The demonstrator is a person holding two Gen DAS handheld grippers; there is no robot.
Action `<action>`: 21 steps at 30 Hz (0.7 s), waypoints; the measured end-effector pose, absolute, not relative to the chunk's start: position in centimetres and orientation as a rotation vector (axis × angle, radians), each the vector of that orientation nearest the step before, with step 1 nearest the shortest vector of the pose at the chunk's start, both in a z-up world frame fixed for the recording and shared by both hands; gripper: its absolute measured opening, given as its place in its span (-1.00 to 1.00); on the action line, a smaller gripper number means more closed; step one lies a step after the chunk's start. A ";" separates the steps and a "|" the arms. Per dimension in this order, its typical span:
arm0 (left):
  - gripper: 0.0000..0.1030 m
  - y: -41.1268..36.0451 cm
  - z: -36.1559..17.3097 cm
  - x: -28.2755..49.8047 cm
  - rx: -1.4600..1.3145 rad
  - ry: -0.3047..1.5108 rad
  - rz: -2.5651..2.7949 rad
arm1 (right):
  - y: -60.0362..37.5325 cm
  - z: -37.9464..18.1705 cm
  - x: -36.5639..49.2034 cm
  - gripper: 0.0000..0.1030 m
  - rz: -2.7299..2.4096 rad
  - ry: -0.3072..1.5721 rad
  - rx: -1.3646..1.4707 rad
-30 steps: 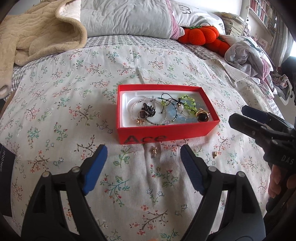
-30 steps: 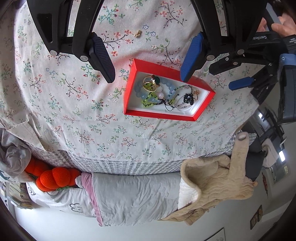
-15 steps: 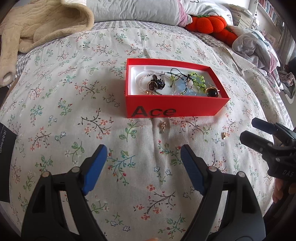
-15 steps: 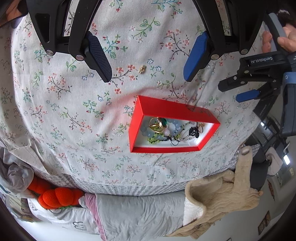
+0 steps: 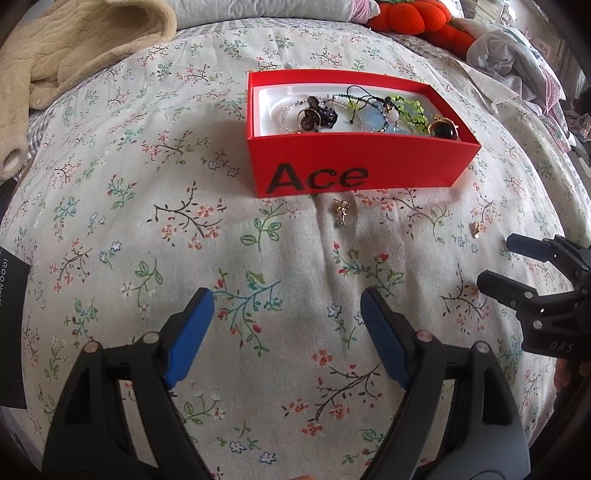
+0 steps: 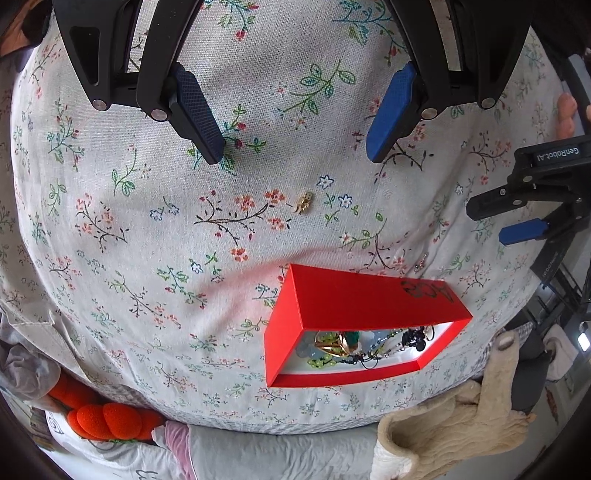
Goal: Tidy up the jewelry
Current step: 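Move both tools toward the remaining small gold earrings beside the box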
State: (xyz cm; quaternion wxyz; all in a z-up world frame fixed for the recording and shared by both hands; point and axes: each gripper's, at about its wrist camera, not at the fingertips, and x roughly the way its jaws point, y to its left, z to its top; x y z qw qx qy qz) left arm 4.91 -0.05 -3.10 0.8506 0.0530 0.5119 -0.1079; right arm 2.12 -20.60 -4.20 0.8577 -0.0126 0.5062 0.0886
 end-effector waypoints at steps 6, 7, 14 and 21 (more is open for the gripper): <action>0.59 -0.3 -3.4 5.3 0.118 1.092 -0.227 | -20.2 -4.4 2.7 0.57 0.180 1.040 -0.041; 0.59 -0.4 -3.4 5.3 0.118 1.094 -0.231 | -20.3 -4.5 2.8 0.57 0.179 1.038 -0.034; 0.58 -0.6 -3.5 5.6 0.112 1.097 -0.255 | -20.3 -4.5 3.7 0.41 0.164 1.024 -0.018; 0.58 -0.6 -3.4 5.7 0.107 1.093 -0.254 | -20.4 -4.3 4.1 0.00 0.164 1.008 -0.023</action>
